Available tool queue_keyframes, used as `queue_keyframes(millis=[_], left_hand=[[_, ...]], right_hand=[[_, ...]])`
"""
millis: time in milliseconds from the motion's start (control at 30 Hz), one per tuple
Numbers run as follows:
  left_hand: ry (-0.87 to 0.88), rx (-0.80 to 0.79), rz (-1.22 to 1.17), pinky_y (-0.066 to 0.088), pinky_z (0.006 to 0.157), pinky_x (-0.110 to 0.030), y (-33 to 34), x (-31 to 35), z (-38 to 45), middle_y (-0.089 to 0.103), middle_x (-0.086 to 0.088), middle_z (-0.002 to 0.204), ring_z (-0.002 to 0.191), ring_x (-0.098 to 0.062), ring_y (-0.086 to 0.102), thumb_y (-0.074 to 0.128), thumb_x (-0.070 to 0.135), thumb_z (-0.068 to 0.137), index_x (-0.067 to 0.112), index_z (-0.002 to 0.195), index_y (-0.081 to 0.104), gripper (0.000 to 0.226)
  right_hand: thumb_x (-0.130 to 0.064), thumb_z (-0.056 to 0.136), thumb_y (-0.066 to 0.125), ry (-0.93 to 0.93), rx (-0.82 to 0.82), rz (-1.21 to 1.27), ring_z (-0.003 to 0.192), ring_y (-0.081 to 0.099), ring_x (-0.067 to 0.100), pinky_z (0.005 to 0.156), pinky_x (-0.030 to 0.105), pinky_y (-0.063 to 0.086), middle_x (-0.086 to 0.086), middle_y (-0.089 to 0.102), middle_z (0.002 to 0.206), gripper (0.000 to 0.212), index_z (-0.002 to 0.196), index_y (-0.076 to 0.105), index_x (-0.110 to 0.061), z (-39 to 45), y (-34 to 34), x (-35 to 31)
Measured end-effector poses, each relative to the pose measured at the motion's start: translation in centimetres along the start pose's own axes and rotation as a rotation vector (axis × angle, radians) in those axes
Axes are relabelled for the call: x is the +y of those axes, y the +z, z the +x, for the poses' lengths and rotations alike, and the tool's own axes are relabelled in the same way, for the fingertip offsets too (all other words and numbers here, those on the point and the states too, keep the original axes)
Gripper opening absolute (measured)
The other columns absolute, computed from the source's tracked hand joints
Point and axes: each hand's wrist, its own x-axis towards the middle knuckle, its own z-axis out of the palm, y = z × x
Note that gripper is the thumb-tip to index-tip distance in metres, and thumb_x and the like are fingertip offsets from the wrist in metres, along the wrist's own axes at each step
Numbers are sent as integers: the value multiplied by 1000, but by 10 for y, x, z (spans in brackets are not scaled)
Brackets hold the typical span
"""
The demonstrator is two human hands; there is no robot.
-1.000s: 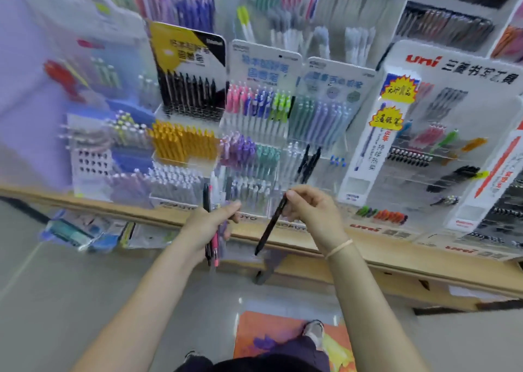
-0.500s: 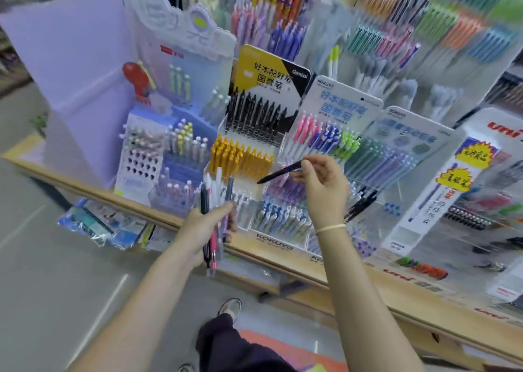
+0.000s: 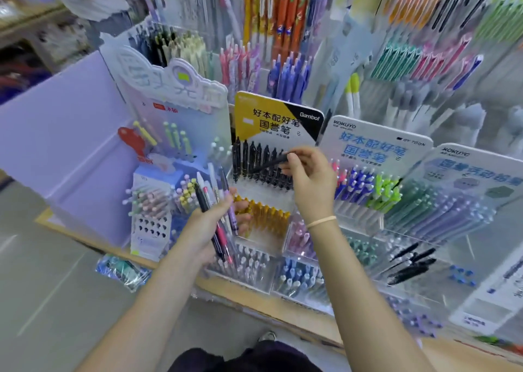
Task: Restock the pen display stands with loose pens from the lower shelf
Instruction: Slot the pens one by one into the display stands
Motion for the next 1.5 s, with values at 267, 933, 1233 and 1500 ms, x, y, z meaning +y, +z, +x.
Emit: queue_keyframes(millis=[267,933,1233,1500], left_hand=[[7,-52,113,62,65,-30,-19,12,29,77,-11,103,77,-22,75,58,20,98,15,120,65,24],[-158,-398,279,58,73,-35,-82,64,63,76,-11,109,85,-27,75,61,21,95,12,122,67,28],[-262,-625,361,61,69,-36,-88,71,54,75,-19,108,78,-30,74,71,23,82,0,128,57,53],[-235,-475,278,51,52,-24,-100,67,60,75,-9,100,52,-12,52,73,30,76,12,112,73,40]], right_hand=[[-7,97,59,-23,-93,-144,83,71,11,80,36,60,-4,69,88,11,98,64,-17,16,26,12],[-22,94,67,-43,-16,-778,62,51,9,61,25,48,-6,57,71,19,111,66,-13,11,95,-10],[-24,94,67,461,-124,-185,45,43,9,50,29,46,-6,48,51,25,75,59,-9,-43,110,-29],[-8,97,57,554,191,287,58,64,22,47,25,49,16,68,78,4,96,56,-4,-72,81,-39]])
